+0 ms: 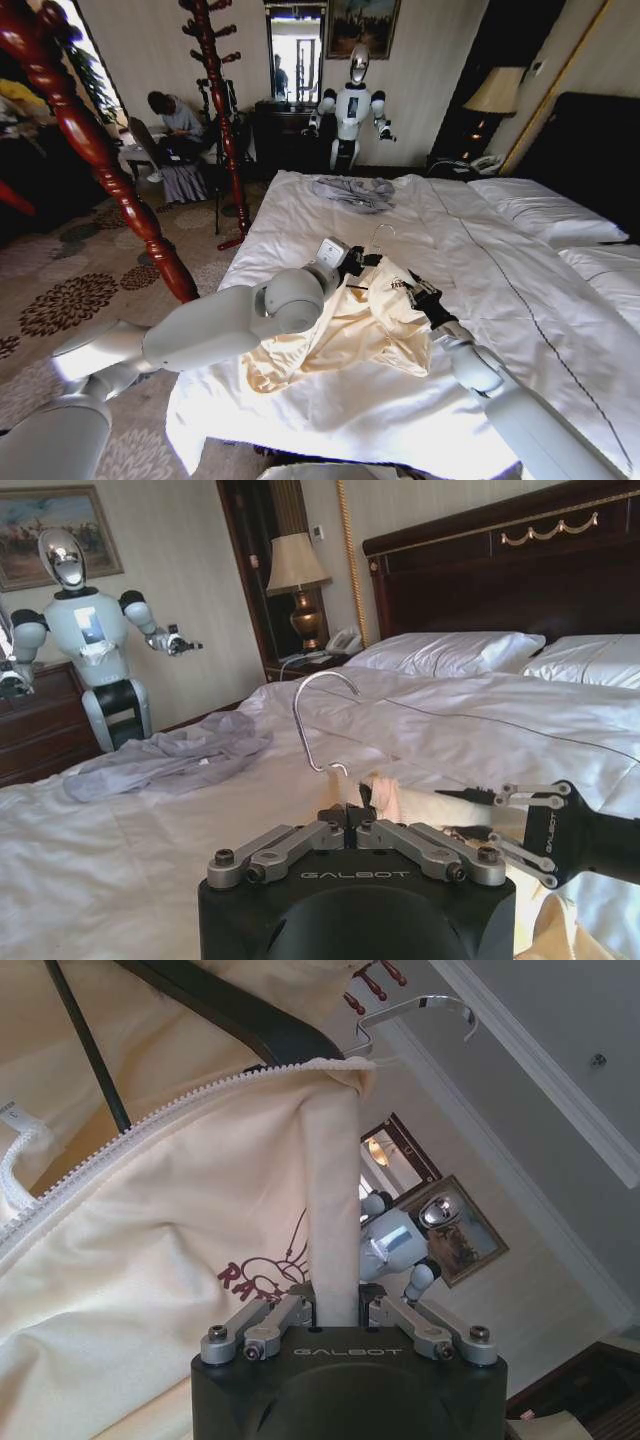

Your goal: Pick up the clothes from the bed and hang them on the clothes hanger.

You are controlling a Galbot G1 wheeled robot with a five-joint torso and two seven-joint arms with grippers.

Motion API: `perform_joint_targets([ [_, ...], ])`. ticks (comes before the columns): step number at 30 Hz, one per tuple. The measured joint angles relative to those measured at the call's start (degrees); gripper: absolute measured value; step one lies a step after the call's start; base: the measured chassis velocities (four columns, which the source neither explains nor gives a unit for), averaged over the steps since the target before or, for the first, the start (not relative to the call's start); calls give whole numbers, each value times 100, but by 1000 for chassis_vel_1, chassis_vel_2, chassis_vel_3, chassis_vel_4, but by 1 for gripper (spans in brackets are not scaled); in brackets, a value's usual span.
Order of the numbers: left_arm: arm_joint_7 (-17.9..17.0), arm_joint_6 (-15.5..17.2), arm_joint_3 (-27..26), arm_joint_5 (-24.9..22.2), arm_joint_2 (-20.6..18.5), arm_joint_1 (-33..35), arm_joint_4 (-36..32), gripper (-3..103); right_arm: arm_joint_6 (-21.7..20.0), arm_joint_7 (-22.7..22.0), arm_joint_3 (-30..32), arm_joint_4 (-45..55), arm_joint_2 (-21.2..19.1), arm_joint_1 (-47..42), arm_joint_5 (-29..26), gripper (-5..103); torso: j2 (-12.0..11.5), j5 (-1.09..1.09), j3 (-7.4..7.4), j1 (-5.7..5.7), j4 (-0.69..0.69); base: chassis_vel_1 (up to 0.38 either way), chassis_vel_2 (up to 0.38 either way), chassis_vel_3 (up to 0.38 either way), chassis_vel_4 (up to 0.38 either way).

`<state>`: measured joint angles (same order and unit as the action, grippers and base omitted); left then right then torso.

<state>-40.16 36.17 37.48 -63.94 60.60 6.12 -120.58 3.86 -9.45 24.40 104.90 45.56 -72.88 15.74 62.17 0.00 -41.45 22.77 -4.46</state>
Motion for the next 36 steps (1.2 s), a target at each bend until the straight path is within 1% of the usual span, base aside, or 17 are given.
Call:
perform_joint_targets([
  [4,55,-2,22,90,-25,162,-91,0,-37,-1,23,106,-4,-97,-5,19,0,-1,0,0,0,0,0,0,0],
  [6,77,5,117,239,-26,237,-151,0,-49,-3,57,160,-4,-156,-15,19,0,0,0,-1,-1,0,0,0,0],
  [10,98,19,179,360,-2,270,-171,0,-49,-3,65,205,-3,-187,-19,19,0,0,0,-1,-1,0,0,0,0],
  [16,114,100,241,386,-21,269,-298,0,-55,-8,46,317,63,-253,-10,19,0,0,0,-1,-1,0,0,0,0],
  [17,117,112,245,386,-41,273,-322,-2,-55,-11,47,322,66,-258,-9,19,0,1,0,-1,-1,0,0,0,0],
  [18,117,112,245,386,-41,273,-322,-2,-55,-11,47,322,66,-258,-9,19,0,1,0,-1,-1,0,0,0,0],
  [20,150,170,243,378,-163,349,-450,4,-23,-38,77,329,65,-278,-3,19,0,0,0,-1,-1,0,0,0,0],
  [21,170,176,235,374,-212,385,-502,4,-9,-45,86,329,63,-279,-1,19,0,0,0,-1,-1,0,0,0,0],
  [22,207,180,220,382,-279,433,-553,10,4,-54,96,330,61,-280,-2,19,0,0,0,-1,0,0,0,0,0],
  [23,207,180,220,382,-279,433,-553,10,4,-54,96,330,61,-280,-2,19,0,0,0,-1,0,0,0,0,0],
  [26,410,162,171,559,-465,557,-673,26,13,-70,101,385,77,-279,-7,19,0,0,0,-1,0,0,0,0,0],
  [28,449,118,155,672,-532,598,-727,36,13,-74,87,435,107,-279,-12,19,0,-1,0,-1,0,0,0,0,0],
  [29,449,118,155,672,-532,598,-727,36,13,-74,87,435,107,-279,-12,19,0,-1,0,-1,0,0,0,0,0],
  [30,456,116,153,692,-555,606,-779,42,11,-75,76,450,117,-280,-19,19,0,0,0,-1,0,0,0,0,0],
  [31,458,130,153,702,-571,609,-827,42,11,-75,69,458,123,-280,-20,19,0,0,0,-1,0,0,0,0,0],
  [34,492,179,155,748,-639,609,-957,58,23,-75,67,469,126,-280,-22,19,0,0,0,-1,-1,0,0,0,0],
  [36,511,178,140,753,-672,616,-1000,58,39,-75,68,478,126,-280,-22,19,0,0,0,-1,-1,0,0,0,0],
])
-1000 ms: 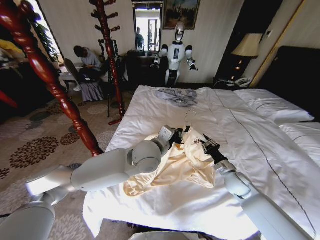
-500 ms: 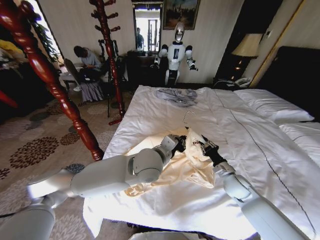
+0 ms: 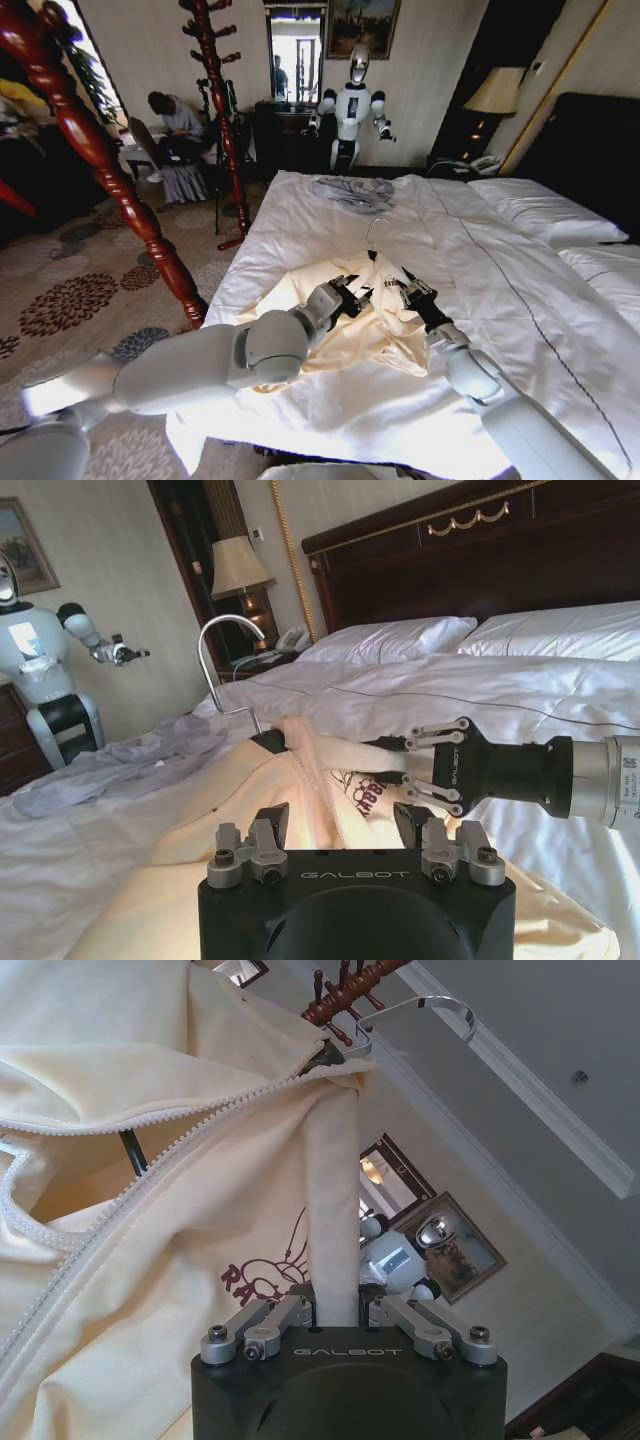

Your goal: Pick up the clothes from the bed and hang them on the clothes hanger.

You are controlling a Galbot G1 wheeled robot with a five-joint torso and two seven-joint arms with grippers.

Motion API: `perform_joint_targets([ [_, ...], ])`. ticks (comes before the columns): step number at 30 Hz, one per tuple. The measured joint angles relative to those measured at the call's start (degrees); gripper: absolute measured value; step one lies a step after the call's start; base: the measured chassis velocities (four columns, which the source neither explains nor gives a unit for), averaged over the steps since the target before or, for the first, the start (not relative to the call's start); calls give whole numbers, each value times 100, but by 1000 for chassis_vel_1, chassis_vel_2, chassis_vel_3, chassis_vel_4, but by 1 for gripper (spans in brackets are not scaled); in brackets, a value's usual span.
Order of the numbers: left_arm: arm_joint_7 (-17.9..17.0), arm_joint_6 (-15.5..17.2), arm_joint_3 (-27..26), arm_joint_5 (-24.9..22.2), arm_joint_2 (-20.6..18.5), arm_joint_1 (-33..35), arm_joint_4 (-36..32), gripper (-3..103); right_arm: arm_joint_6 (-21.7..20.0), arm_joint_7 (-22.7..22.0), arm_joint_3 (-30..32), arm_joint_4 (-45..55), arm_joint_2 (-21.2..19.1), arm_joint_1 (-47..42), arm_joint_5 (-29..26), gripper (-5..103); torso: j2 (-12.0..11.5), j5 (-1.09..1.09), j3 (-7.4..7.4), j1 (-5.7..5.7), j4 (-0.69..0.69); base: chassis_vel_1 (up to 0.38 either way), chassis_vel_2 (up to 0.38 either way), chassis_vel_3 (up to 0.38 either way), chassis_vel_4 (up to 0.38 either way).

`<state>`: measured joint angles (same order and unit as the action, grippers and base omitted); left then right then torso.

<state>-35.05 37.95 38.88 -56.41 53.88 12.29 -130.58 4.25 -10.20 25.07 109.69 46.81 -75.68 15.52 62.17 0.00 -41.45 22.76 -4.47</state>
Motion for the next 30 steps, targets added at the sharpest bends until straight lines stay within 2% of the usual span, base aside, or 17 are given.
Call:
perform_joint_targets([
  [4,168,-53,-491,-20,-335,192,-141,80,98,-1,17,45,9,-7,6,19,0,-1,0,0,1,0,0,0,0],
  [6,246,-112,-624,-20,-456,233,-171,80,132,-5,18,44,27,-9,28,19,0,0,0,0,1,0,0,0,0],
  [8,459,-265,-993,-33,-758,396,-250,91,240,-16,30,-11,81,-6,162,19,0,-1,0,1,2,0,0,0,0],
  [9,459,-265,-993,-33,-758,396,-250,91,240,-16,30,-11,81,-6,162,19,0,-1,0,1,2,0,0,0,0],
  [11,717,-406,-1401,-57,-1081,651,-296,98,322,-27,30,-70,121,11,244,19,0,-1,0,1,1,0,0,0,0],
  [14,1213,-698,-1984,-48,-1575,1073,-271,100,391,-42,23,-94,152,65,277,19,0,-2,0,1,2,0,0,0,0],
  [15,1213,-698,-1984,-48,-1575,1073,-271,100,391,-42,23,-94,152,65,277,19,0,-2,0,1,2,0,0,0,0],
  [17,1645,-933,-2382,0,-1864,1364,-200,100,426,-51,16,-103,169,97,292,19,0,-1,0,1,2,0,0,0,0],
  [18,1645,-933,-2382,0,-1864,1364,-200,100,426,-51,16,-103,169,97,292,19,0,-1,0,1,2,0,0,0,0],
  [19,1962,-1124,-2659,40,-2017,1554,-111,100,445,-56,13,-103,176,104,299,19,0,-2,0,1,2,0,0,0,0],
  [22,2523,-1407,-3124,246,-2251,1881,138,100,477,-59,4,-103,187,105,314,19,0,-1,0,1,1,0,0,0,0],
  [26,2726,-1533,-3398,452,-2401,2215,244,100,482,-65,-35,-103,196,137,309,19,0,-1,-1,1,-2,0,0,0,0],
  [28,2943,-1672,-3811,625,-2628,2813,183,100,482,-74,-85,-103,196,225,282,19,0,0,-1,1,4,0,0,0,0],
  [30,3008,-1732,-3906,671,-2707,2987,161,100,484,-75,-86,-103,190,232,278,19,0,-1,-1,0,5,0,0,0,0],
])
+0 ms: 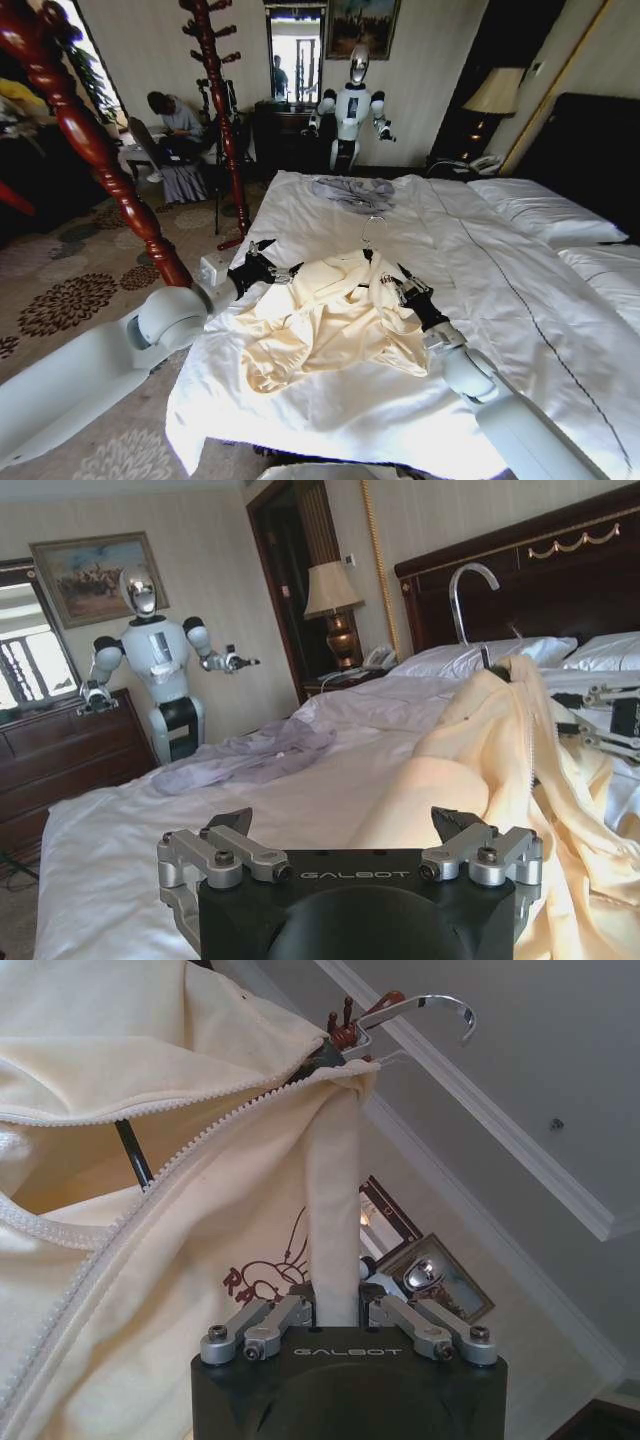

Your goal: Pick up the clothes from the bed and hang them on the clothes hanger.

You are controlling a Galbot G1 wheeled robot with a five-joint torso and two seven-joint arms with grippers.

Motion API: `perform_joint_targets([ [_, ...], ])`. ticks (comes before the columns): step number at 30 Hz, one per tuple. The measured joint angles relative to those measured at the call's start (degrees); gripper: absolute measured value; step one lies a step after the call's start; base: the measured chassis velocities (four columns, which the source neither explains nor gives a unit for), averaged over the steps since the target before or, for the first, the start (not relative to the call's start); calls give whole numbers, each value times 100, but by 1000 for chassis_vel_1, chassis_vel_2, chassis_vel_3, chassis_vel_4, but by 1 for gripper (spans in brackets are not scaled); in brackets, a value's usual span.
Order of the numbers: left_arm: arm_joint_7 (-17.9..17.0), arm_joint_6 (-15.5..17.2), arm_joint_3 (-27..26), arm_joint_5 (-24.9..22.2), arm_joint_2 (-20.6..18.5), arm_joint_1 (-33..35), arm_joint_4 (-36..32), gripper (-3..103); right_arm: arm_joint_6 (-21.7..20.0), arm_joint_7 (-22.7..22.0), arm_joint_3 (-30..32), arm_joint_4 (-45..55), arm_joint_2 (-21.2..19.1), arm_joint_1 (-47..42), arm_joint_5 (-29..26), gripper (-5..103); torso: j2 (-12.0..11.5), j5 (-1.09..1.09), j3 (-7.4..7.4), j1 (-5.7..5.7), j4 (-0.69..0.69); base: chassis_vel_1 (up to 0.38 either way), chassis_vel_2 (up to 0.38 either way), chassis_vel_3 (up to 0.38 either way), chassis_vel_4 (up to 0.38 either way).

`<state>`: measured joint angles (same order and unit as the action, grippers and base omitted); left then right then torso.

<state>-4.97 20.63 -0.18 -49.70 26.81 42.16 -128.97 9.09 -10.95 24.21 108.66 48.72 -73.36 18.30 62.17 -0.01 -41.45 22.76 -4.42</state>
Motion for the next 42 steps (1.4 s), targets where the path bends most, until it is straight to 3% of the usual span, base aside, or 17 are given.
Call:
perform_joint_targets([
  [4,263,-195,-135,52,-113,227,34,100,36,0,-11,32,-30,21,35,19,1,-1,1,-1,-4,0,0,0,0],
  [7,579,-452,62,21,-122,-40,185,100,167,-4,-160,11,-16,161,115,19,0,0,0,0,-10,0,0,0,0],
  [14,1230,-692,353,-334,-456,-636,575,103,453,67,-556,-69,-3,607,173,19,0,1,0,0,-2,0,0,0,0],
  [19,1319,-698,816,-591,-423,-1018,643,97,553,130,-557,-21,-21,607,204,19,0,3,0,0,-5,0,0,0,0],
  [23,1297,-665,1591,-687,-176,-1663,811,89,676,146,-589,16,-20,615,264,19,0,1,0,0,-5,0,0,0,0],
  [30,1279,-587,2274,-856,122,-2411,1029,81,787,210,-542,58,-65,617,293,19,0,2,0,1,-5,0,0,0,0],
  [35,1275,-576,2667,-889,247,-2781,1094,60,854,268,-512,54,-85,625,345,19,0,2,0,0,-6,0,0,0,0],
  [36,1285,-576,2710,-902,248,-2814,1099,60,862,272,-513,48,-84,634,350,19,0,2,0,0,-5,0,0,0,0],
  [37,1304,-580,2796,-919,241,-2864,1113,49,872,280,-536,38,-78,663,365,19,0,2,0,0,-5,0,0,0,0],
  [41,1275,-616,2875,-921,235,-2873,1105,44,896,292,-561,21,-64,700,397,19,0,1,0,0,-3,0,0,0,0],
  [42,1245,-618,2882,-1008,229,-2850,1028,33,937,314,-570,6,-60,716,414,19,0,1,0,0,-4,0,0,0,0],
])
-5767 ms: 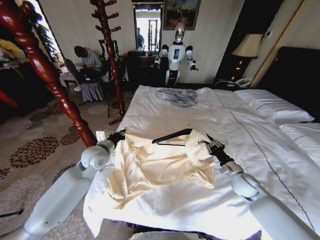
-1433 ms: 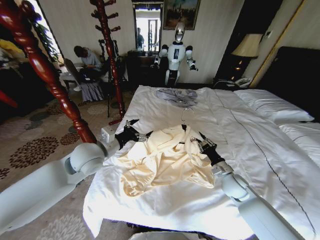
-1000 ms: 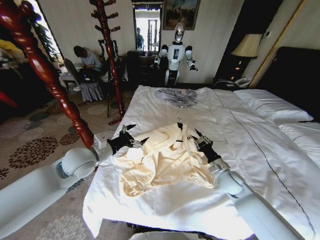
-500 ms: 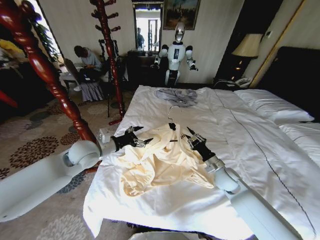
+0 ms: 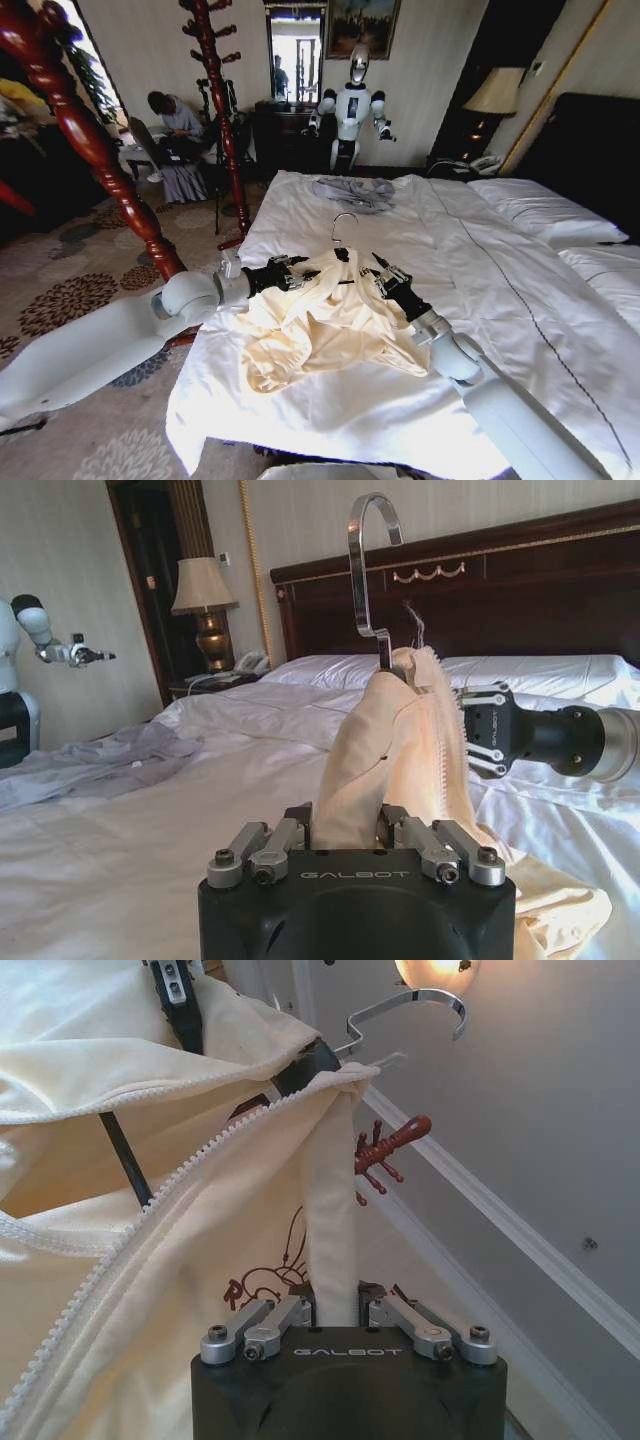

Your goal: Pick up the clothes from the bed and hang them on the clothes hanger.

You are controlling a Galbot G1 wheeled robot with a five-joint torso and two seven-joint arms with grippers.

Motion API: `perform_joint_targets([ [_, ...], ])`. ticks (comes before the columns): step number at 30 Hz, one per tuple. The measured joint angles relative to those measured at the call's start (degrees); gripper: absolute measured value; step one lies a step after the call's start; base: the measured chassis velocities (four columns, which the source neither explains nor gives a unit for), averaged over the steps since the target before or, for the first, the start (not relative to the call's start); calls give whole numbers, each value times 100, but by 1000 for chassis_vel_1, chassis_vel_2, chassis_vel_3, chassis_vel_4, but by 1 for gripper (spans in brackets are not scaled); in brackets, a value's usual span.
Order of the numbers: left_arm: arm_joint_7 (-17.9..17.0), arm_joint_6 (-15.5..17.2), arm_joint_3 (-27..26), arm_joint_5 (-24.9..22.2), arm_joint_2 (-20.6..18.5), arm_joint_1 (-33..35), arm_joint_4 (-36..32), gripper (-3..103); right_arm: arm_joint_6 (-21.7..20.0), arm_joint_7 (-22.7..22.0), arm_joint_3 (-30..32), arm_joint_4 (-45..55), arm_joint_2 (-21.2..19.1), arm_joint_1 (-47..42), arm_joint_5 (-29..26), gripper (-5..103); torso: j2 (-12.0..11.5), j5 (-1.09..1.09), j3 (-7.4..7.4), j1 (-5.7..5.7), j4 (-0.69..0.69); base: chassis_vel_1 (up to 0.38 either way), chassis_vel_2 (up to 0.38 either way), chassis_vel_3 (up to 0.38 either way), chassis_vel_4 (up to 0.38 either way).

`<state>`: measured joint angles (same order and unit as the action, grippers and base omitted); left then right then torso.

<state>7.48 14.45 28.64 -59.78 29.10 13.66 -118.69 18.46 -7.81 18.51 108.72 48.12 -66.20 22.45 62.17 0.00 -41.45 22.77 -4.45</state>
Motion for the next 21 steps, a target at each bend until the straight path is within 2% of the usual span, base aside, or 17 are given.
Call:
perform_joint_targets([
  [1,1,6,0,-42,-1,10,-33,27,25,9,-1,-5,2,3,5,19,0,0,0,0,0,0,0,0,0],
  [3,4,25,-1,-108,-3,23,-69,27,65,16,-1,-9,8,7,16,19,0,0,0,0,-1,0,0,0,0],
  [5,6,59,-26,-258,-31,63,-112,22,158,18,8,-17,21,27,53,19,0,0,0,0,-2,0,0,0,0],
  [15,14,119,-253,-580,-73,456,-240,22,319,-7,-62,-28,32,137,27,19,0,1,1,0,-1,0,0,0,0],
  [20,43,85,-347,-491,-61,592,-209,21,314,-51,-78,17,43,102,5,20,0,0,0,0,-1,0,0,0,0],
  [21,43,78,-404,-393,-61,636,-198,21,296,-51,-77,38,31,76,-1,18,0,0,0,0,-1,0,0,0,0],
])
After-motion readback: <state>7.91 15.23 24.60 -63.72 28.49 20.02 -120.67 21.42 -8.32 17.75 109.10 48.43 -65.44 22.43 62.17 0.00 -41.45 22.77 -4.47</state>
